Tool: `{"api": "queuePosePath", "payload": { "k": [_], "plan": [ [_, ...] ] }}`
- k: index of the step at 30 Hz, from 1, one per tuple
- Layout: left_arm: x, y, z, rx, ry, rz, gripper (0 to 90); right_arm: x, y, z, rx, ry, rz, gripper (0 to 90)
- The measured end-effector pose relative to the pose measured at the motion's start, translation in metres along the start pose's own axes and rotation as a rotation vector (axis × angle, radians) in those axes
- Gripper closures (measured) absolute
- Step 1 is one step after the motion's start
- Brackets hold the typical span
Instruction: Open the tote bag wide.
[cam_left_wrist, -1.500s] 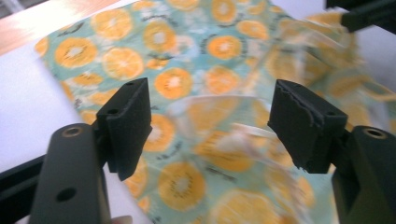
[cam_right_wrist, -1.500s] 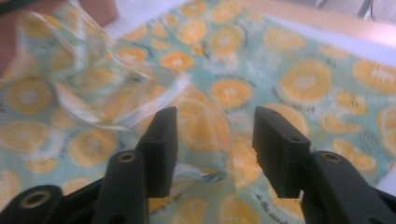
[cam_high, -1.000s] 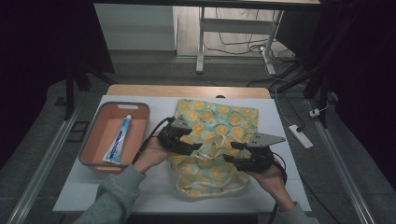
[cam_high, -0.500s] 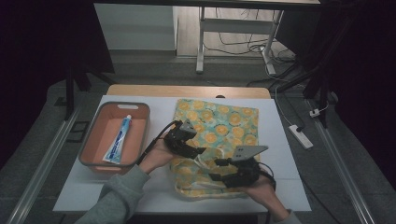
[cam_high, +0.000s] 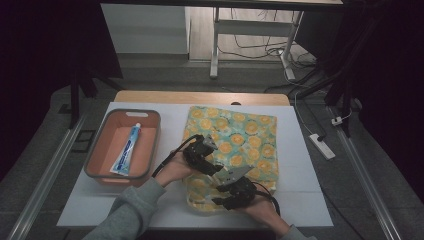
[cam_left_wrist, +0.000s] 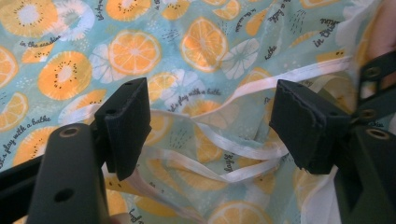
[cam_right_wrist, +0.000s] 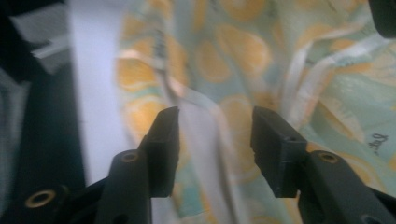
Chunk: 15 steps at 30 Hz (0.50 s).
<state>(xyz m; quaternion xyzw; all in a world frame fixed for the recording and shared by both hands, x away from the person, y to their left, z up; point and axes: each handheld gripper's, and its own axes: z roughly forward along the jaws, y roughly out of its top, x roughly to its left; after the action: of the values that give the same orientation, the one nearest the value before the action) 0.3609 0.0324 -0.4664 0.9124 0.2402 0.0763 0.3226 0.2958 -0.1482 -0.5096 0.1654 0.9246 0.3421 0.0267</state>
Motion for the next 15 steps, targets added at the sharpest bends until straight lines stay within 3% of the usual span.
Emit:
{"api": "queuePosePath", "payload": {
  "k": [4, 9, 11, 15],
  "plan": [
    [0.000, 0.000, 0.003, 0.009, -0.004, 0.008, 29.1, -0.004, -0.001, 0.010, 0.055, -0.041, -0.006, 59.9],
    [0.000, 0.002, 0.011, 0.024, -0.005, 0.019, 29.9, -0.002, -0.002, 0.011, 0.050, -0.085, -0.007, 69.1],
    [0.000, 0.004, 0.017, 0.041, -0.004, 0.026, 29.7, -0.002, -0.003, 0.010, 0.043, -0.099, -0.014, 79.5],
    [0.002, 0.011, 0.028, 0.074, -0.040, 0.031, 30.1, -0.001, -0.005, 0.010, 0.032, -0.101, -0.016, 84.8]
  ]
}}
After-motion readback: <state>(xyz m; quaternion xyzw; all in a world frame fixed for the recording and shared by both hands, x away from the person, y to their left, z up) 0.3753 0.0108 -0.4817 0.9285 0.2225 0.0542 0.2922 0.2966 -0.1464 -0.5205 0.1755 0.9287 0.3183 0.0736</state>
